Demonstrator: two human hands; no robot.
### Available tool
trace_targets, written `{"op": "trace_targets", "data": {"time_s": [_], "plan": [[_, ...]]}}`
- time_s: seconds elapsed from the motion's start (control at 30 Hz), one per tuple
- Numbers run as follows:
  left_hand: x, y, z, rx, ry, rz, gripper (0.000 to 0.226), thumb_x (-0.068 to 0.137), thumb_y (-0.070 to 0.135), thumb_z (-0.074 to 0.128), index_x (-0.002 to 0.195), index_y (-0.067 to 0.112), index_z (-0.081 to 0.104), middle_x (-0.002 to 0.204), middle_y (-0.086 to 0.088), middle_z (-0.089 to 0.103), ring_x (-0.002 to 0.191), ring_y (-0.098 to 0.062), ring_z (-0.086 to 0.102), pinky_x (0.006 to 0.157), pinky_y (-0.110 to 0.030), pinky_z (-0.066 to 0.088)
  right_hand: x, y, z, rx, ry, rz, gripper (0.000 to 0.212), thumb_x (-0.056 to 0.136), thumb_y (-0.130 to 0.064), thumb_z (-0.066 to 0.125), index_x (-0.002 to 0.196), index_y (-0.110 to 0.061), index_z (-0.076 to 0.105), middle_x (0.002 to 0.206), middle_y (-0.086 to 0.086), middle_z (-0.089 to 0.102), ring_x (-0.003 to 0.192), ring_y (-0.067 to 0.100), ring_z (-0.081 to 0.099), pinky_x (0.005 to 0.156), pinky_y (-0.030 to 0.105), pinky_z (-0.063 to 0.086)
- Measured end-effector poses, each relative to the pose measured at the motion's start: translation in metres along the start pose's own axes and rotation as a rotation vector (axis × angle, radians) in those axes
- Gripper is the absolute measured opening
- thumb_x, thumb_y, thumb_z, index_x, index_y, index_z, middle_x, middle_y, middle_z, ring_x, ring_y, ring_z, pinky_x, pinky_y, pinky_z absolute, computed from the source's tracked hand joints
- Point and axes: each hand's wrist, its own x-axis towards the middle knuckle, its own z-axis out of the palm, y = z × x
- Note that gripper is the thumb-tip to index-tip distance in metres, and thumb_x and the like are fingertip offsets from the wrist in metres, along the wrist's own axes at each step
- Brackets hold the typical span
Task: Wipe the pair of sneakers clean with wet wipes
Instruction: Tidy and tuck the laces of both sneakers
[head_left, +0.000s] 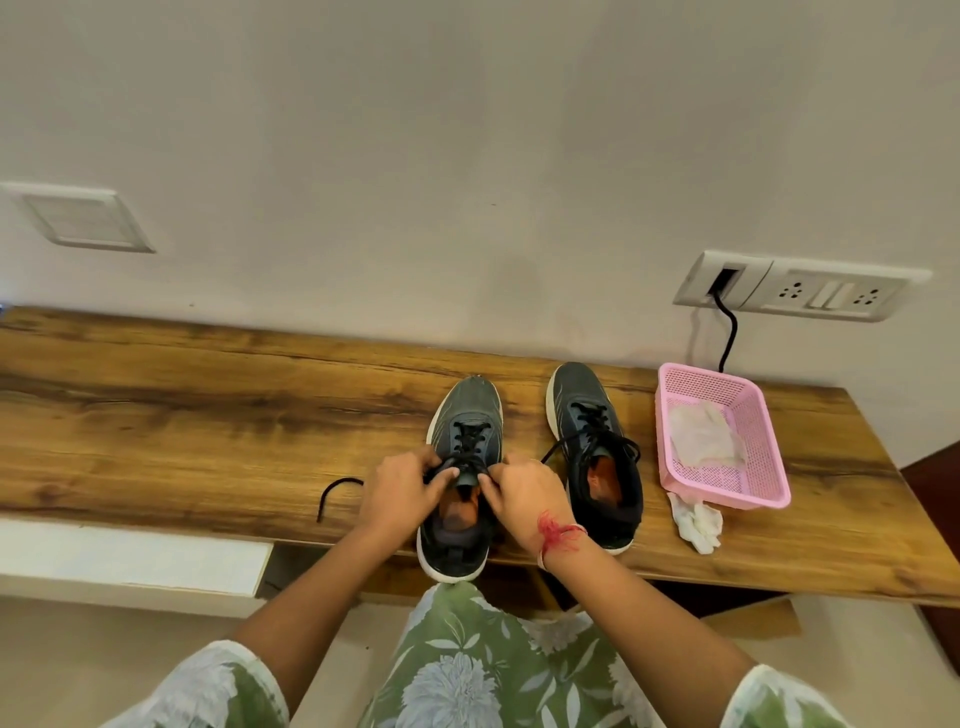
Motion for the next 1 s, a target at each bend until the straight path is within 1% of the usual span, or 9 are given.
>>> {"op": "trace_targets", "data": {"time_s": [0.13, 0.23, 0.3, 0.43, 0.53, 0.7, 0.83, 0.93, 1.0], "plan": [[-0.001, 0.002, 0.0, -0.181, 0.005, -0.069, 0.02, 0.081, 0.044, 0.07, 0.078, 0.026, 0.064, 0.072, 0.012, 0.065, 0.066, -0.005, 0.06, 0.054, -0.017, 0.04, 0.001, 0.005, 0.006, 0.205, 0.032, 0.114, 0.031, 0.092, -0.038, 0.052, 0.088, -0.014, 0.071, 0.09, 0.005, 0.064, 0.084, 0.022, 0.06, 0.073, 0.032, 0.044], [0.001, -0.005, -0.001, -0.603, -0.054, -0.221, 0.014, 0.072, 0.024, 0.082, 0.064, 0.025, 0.07, 0.07, 0.004, 0.071, 0.071, -0.012, 0.068, 0.067, -0.027, 0.053, 0.002, 0.011, 0.011, 0.588, 0.076, 0.322, 0.017, 0.077, -0.031, 0.074, 0.073, -0.015, 0.074, 0.077, -0.002, 0.07, 0.073, 0.01, 0.062, 0.071, 0.025, 0.047], [0.002, -0.012, -0.004, -0.746, -0.05, -0.284, 0.019, 0.072, 0.01, 0.081, 0.059, 0.017, 0.069, 0.07, -0.002, 0.072, 0.072, -0.017, 0.068, 0.073, -0.033, 0.055, 0.001, 0.013, 0.011, 0.85, 0.092, 0.461, 0.011, 0.069, -0.02, 0.081, 0.068, -0.013, 0.074, 0.073, -0.001, 0.071, 0.072, 0.01, 0.065, 0.073, 0.025, 0.052], [0.002, -0.015, -0.005, -0.791, -0.101, -0.301, 0.008, 0.076, 0.008, 0.077, 0.074, 0.011, 0.07, 0.071, -0.002, 0.069, 0.064, -0.007, 0.063, 0.065, -0.025, 0.051, 0.0, 0.015, 0.014, 1.066, 0.109, 0.551, 0.014, 0.067, -0.011, 0.083, 0.06, -0.014, 0.07, 0.069, 0.008, 0.071, 0.07, 0.018, 0.067, 0.074, 0.035, 0.057], [-0.001, -0.011, -0.001, -0.838, -0.157, -0.268, 0.021, 0.076, 0.009, 0.078, 0.094, 0.018, 0.072, 0.087, 0.003, 0.071, 0.081, -0.006, 0.066, 0.072, -0.02, 0.052, 0.001, 0.013, 0.017, 1.063, 0.122, 0.554, 0.014, 0.067, -0.014, 0.083, 0.06, -0.016, 0.07, 0.065, 0.009, 0.07, 0.066, 0.022, 0.067, 0.067, 0.036, 0.056], [0.002, -0.005, 0.002, -0.808, -0.147, -0.309, 0.017, 0.074, 0.004, 0.079, 0.079, 0.018, 0.07, 0.081, 0.001, 0.071, 0.076, -0.012, 0.066, 0.065, -0.019, 0.052, -0.002, 0.017, 0.016, 1.379, 0.081, 0.591, 0.006, 0.079, -0.001, 0.071, 0.074, -0.004, 0.069, 0.068, 0.01, 0.063, 0.061, 0.013, 0.061, 0.058, 0.02, 0.053], [0.006, -0.005, -0.002, -0.848, -0.237, -0.336, 0.011, 0.077, 0.003, 0.075, 0.076, 0.012, 0.069, 0.077, -0.003, 0.069, 0.073, -0.014, 0.064, 0.064, -0.02, 0.051, 0.0, 0.021, 0.014, 1.399, 0.025, 0.584, 0.01, 0.084, 0.0, 0.064, 0.078, -0.007, 0.066, 0.07, 0.007, 0.062, 0.056, 0.005, 0.061, 0.055, 0.018, 0.053], [0.009, -0.009, -0.006, -0.796, -0.241, -0.317, 0.004, 0.083, 0.008, 0.071, 0.081, 0.011, 0.069, 0.081, -0.004, 0.07, 0.079, -0.016, 0.064, 0.07, -0.023, 0.05, 0.002, 0.023, 0.011, 1.251, -0.009, 0.52, 0.014, 0.086, -0.003, 0.063, 0.076, -0.012, 0.065, 0.067, 0.002, 0.06, 0.056, 0.005, 0.058, 0.049, 0.017, 0.047], [0.013, -0.016, -0.011, -0.709, -0.177, -0.324, 0.005, 0.087, 0.011, 0.067, 0.082, 0.013, 0.066, 0.082, -0.004, 0.069, 0.08, -0.016, 0.064, 0.073, -0.027, 0.049, 0.005, 0.027, 0.011, 1.087, 0.024, 0.483, 0.018, 0.086, -0.007, 0.065, 0.072, -0.018, 0.064, 0.066, -0.004, 0.061, 0.06, 0.006, 0.058, 0.053, 0.016, 0.044]]}}
